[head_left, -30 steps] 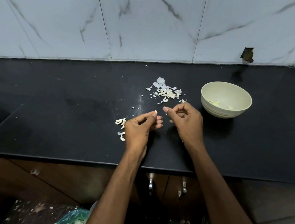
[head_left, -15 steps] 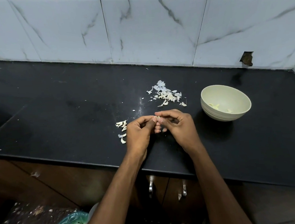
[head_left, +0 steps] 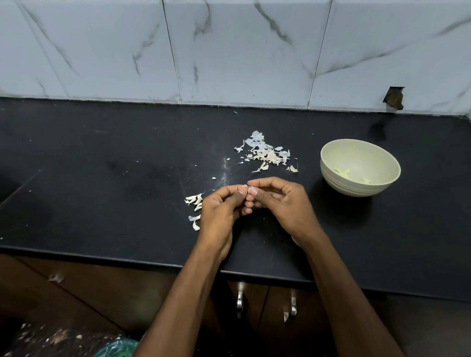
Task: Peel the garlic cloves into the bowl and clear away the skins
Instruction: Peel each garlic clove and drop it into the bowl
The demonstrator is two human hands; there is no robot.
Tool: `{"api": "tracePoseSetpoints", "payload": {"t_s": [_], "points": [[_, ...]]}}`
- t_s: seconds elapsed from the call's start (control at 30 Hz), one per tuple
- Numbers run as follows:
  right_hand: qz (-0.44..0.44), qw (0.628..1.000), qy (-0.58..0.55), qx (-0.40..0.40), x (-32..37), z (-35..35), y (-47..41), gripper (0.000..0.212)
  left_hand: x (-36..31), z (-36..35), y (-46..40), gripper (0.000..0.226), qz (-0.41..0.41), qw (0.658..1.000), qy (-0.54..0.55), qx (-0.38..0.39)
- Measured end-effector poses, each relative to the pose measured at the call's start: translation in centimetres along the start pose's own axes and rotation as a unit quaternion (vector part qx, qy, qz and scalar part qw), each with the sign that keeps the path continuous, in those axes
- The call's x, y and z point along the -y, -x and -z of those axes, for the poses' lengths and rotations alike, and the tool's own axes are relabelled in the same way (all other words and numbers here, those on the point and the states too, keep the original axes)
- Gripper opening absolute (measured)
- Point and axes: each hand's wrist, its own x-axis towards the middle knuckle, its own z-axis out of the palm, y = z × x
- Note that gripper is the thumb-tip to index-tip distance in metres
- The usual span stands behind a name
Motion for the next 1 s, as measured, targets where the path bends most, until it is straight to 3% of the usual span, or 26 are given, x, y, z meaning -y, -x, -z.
{"api": "tracePoseSetpoints", "payload": {"t_s": [0.17,0.3,0.57,0.63,0.73,1.0], "points": [[0.028,0.999,0.029,-0.006,0.0,0.0,0.1,0.015,0.0,0.0,0.0,0.014,-0.007,1.0,0.002,0.004],[0.043,0.998,0.016,-0.051,0.0,0.0,0.1,0.019,0.4,-0.3,-0.1,0.013,-0.034,0.999,-0.008,-0.039],[0.001,0.997,-0.05,-0.063,-0.5,0.5,0.0,0.02,0.7,-0.5,0.0,0.023,-0.1,0.989,-0.078,-0.071],[-0.008,0.996,-0.059,-0.063,-0.4,0.5,0.0,0.022,1.0,-0.3,-0.1,0.011,-0.108,0.986,-0.101,-0.075],[-0.013,0.997,-0.064,-0.047,-0.2,0.3,0.2,0.026,1.2,-0.3,-0.1,0.027,-0.097,0.986,-0.116,-0.076],[-0.008,0.998,-0.04,-0.05,0.0,0.2,0.4,0.021,0.9,-0.5,0.2,0.011,-0.103,0.988,-0.098,-0.055]]}}
